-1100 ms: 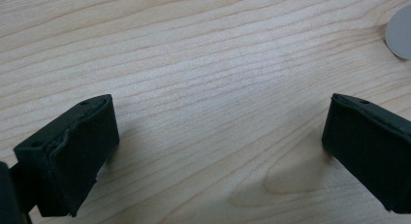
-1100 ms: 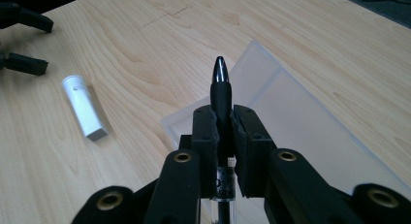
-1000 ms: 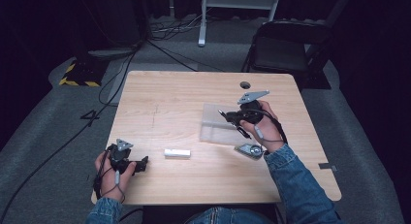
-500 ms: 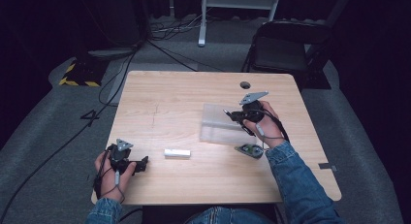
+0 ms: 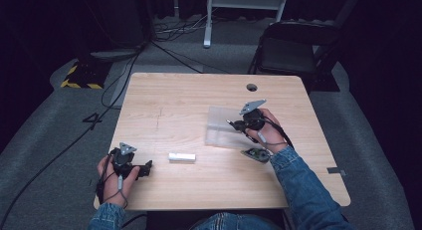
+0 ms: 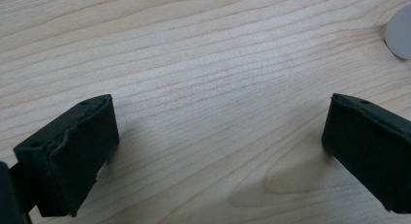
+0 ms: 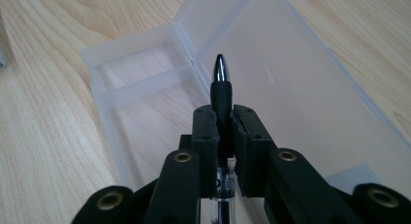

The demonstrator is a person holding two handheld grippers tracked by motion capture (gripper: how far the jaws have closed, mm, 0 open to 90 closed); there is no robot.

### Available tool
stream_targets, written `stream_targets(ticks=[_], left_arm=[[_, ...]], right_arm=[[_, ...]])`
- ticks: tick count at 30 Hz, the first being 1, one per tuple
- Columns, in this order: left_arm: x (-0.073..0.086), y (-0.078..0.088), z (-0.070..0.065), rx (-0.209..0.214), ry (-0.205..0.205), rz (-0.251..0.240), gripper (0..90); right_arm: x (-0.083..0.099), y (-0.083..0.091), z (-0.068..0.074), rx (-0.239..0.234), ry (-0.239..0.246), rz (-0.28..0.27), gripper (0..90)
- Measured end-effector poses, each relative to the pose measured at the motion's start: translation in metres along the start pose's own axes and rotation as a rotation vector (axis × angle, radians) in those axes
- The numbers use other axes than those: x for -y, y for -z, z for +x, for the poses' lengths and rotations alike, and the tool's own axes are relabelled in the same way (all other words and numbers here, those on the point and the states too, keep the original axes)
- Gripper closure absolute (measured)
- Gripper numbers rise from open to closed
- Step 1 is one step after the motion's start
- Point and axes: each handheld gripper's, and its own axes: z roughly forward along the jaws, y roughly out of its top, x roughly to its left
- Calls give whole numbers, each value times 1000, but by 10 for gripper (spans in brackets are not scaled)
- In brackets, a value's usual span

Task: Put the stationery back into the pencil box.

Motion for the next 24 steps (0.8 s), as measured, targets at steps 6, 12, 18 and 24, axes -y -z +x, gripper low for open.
stream_targets(ticks=[6, 12, 18, 24], left_arm=[[0, 0, 0, -1, 1, 0, 2], [0, 0, 0, 0, 1, 1, 2], [0, 0, 0, -1, 0, 0, 2], [0, 0, 0, 0, 0, 1, 2]], right_arm=[[0, -2, 2, -4, 24, 17, 805], [1, -7, 4, -12, 40, 29, 804], [1, -12, 6, -16, 56, 41, 805], [1, -17, 8, -9, 84, 63, 804]])
